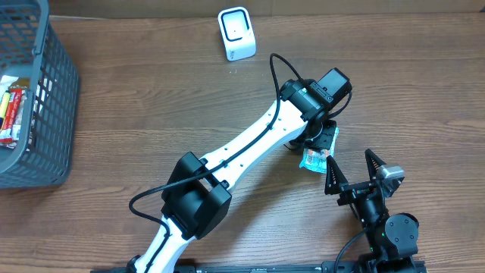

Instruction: Scan the item barcode

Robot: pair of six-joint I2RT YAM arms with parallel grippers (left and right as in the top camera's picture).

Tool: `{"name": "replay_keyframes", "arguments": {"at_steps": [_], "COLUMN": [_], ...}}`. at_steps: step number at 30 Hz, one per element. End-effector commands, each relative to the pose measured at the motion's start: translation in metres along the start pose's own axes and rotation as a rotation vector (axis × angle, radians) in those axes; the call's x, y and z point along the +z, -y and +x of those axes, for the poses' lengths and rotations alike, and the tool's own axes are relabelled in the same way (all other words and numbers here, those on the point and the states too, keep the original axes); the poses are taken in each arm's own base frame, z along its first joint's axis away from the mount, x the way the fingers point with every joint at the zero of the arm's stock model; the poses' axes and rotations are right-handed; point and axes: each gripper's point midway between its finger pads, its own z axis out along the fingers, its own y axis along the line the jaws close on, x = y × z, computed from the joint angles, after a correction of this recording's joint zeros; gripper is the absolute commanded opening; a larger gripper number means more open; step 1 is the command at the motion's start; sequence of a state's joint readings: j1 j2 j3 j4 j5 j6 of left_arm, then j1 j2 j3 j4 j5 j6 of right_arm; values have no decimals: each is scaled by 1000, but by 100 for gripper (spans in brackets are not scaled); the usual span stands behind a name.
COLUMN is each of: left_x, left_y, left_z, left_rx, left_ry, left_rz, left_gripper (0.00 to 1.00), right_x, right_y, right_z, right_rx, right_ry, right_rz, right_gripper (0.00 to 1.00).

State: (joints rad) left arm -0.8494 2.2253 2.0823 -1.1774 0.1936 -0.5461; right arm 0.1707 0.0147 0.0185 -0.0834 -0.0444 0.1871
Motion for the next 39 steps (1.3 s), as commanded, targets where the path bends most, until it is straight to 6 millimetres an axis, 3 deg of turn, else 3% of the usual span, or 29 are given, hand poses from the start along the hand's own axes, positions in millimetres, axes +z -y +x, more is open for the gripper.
{"name": "replay_keyframes", "arguments": {"at_steps": [1,5,12,16,24,27,39], "left_x": [-6,-18,-58,-74,-96,-90,-26], "left_y": [-4,-1,-3,-40,-126,-140,-204], "left_z": [-3,-10,-26,-29,-12,-4,26], "left_rx": [10,23,34,-6,-176,-226,-277], "left_ry": [22,50,110,129,134,129,129], "left_rz": [-24,-9,-16,-163,-576,-648,-914], "left_gripper": [5,4,4,4,4,4,4], "right_x": [0,0,0,0,0,0,0], "right_y": [2,2,2,2,2,2,2], "right_z": [1,1,1,1,1,1,1], "right_rx": [7,7,7,7,7,7,7], "right_ry": [6,6,6,6,6,6,6], "right_rz": [8,8,8,8,8,8,8], "right_gripper": [100,100,100,100,100,100,100]}}
